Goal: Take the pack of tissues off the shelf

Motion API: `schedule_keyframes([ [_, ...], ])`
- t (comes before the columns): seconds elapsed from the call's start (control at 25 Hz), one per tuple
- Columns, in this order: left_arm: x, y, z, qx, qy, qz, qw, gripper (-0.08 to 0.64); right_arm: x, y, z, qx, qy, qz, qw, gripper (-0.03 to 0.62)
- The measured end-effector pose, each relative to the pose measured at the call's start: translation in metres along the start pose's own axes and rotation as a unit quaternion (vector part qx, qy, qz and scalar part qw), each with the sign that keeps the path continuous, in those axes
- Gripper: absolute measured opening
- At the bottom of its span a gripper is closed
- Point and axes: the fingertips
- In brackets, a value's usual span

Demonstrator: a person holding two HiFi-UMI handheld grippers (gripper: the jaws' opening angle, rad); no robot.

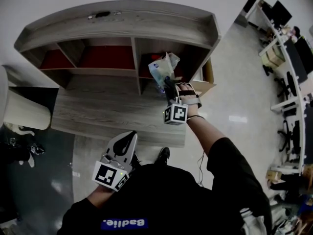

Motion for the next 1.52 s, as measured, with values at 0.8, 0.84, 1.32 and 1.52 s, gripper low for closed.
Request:
schedule_keyframes([
  [0.8, -0.013, -0.009, -0.023, -0.009, 0.061, -0.001, 0.9981, 0.002, -0.023, -0.029, 0.073, -0.049, -0.006, -0.081, 0.996, 0.061],
  [0.84, -0.014, -0.009, -0.024, -0.010, 0.064, -0.001, 0.9979, 0.002, -0.025, -0.031, 0.078, -0.052, -0.005, -0.085, 0.995, 0.061],
  [1.32, -0.036, -0.011, -0.032, -0.010, 0.100, -0.002, 0.9949, 0.002, -0.044, -0.040, 0.131, -0.076, 0.002, -0.173, 0.982, 0.060],
  [1.52, -0.042, -0.012, -0.035, -0.012, 0.108, -0.001, 0.9941, 0.002, -0.050, -0.044, 0.149, -0.090, -0.004, -0.217, 0.972, 0.060],
])
Point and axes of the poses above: the fingertips, and each gripper's own axes: z backward along the fingers, x to its left, y out of its underside, and after that the axes turned 1 degree about y, right-handed
